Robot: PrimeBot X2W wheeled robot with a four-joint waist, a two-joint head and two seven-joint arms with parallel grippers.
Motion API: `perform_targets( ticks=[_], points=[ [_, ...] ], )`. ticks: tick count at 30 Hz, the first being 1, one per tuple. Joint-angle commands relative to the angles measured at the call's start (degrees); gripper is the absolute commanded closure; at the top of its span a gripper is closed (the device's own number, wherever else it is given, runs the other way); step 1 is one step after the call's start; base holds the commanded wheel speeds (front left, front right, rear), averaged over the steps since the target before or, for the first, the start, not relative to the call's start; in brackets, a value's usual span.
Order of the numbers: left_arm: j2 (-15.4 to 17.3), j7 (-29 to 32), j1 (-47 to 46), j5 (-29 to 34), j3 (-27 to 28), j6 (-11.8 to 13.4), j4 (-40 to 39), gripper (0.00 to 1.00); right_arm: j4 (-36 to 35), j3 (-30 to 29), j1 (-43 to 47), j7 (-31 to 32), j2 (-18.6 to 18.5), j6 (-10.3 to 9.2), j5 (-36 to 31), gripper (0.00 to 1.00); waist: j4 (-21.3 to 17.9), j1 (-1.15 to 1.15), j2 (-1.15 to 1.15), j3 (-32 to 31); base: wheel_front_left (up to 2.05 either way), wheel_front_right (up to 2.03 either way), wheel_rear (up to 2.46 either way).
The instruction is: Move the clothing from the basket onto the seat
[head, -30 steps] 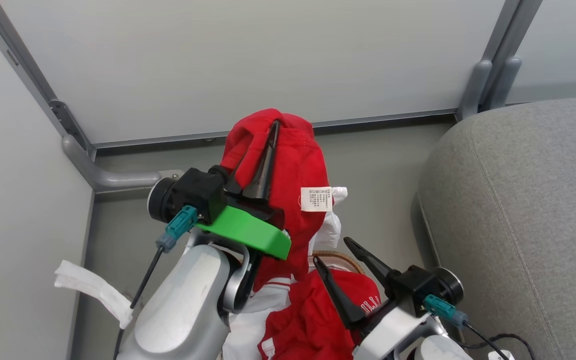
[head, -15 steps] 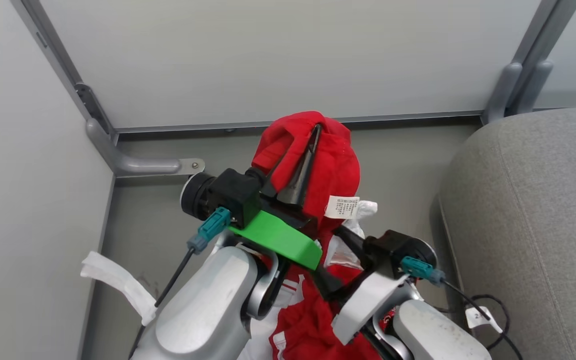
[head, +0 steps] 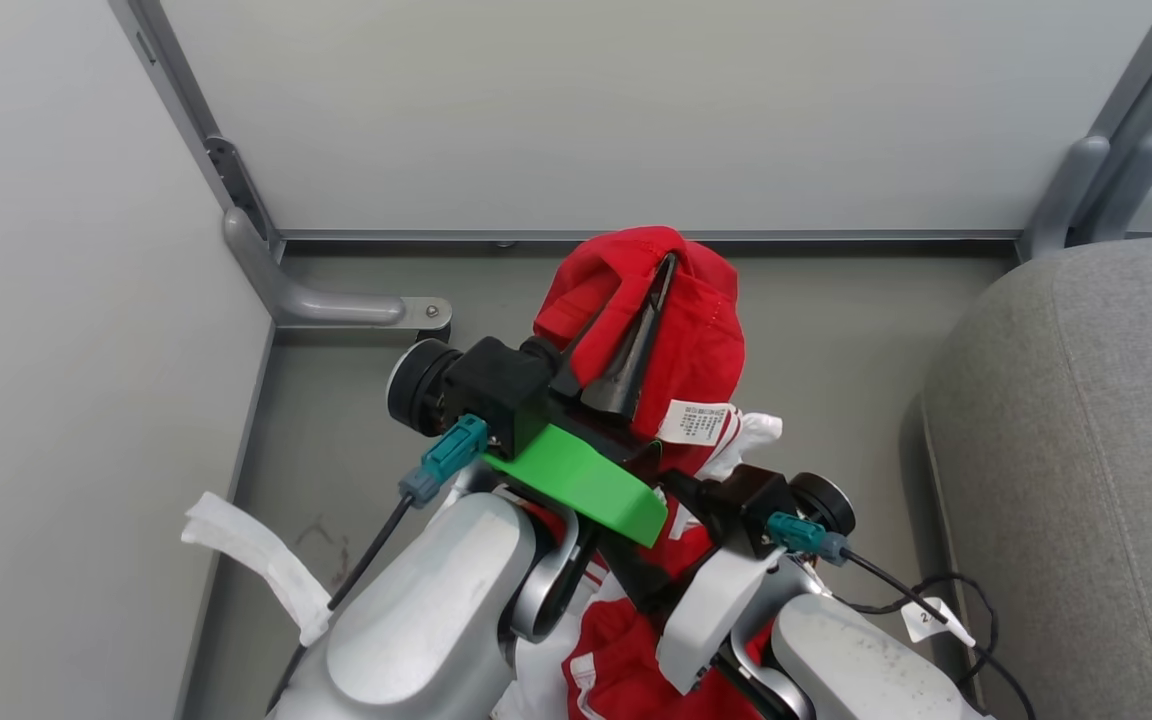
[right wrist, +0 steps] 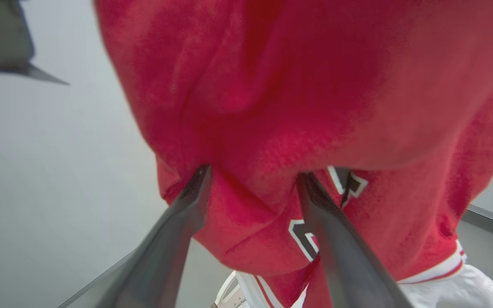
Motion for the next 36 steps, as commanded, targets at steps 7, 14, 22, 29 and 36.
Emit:
perform_targets(
  ticks=[7, 14, 22, 29, 36],
  points=[
    [0.1, -0.03, -1.64, -0.34, -1.26, 0.34, -0.47, 1.0, 3.1, 1.92, -2.31, -0.11, -0.27, -0.05, -1.49, 0.0, 1.65, 0.0, 0.0, 0.58, 0.0, 0.0, 0.0],
    [0.09, -0.03, -1.4, -0.73, -1.58, 0.63, -0.16, 1.0, 4.56, 1.75, -2.9, -0.11, -0.27, -0.05, -1.71, 1.0, 2.18, 0.0, 0.0, 0.54, 0.0, 0.0, 0.0],
    [0.1, -0.03, -0.34, -0.85, -0.88, 0.81, 0.39, 1.0, 4.28, 0.42, -1.17, -0.11, -0.26, -0.05, -2.25, 1.0, 1.66, 0.0, 0.0, 0.09, 0.0, 0.0, 0.0],
    [0.1, -0.04, 0.55, -0.48, -0.05, 0.63, 1.27, 1.0, 4.28, -0.81, 1.09, -0.11, -0.26, -0.05, -3.11, 1.0, 1.08, 0.0, 0.0, -0.61, 0.0, 0.0, 0.0],
    [0.09, -0.04, 0.9, -0.07, 1.2, 0.75, 2.02, 1.0, 4.61, -1.42, 2.95, -0.1, -0.26, -0.05, -3.59, 1.0, 0.14, 0.0, 0.0, -0.93, 0.0, 0.0, 0.0]
  ],
)
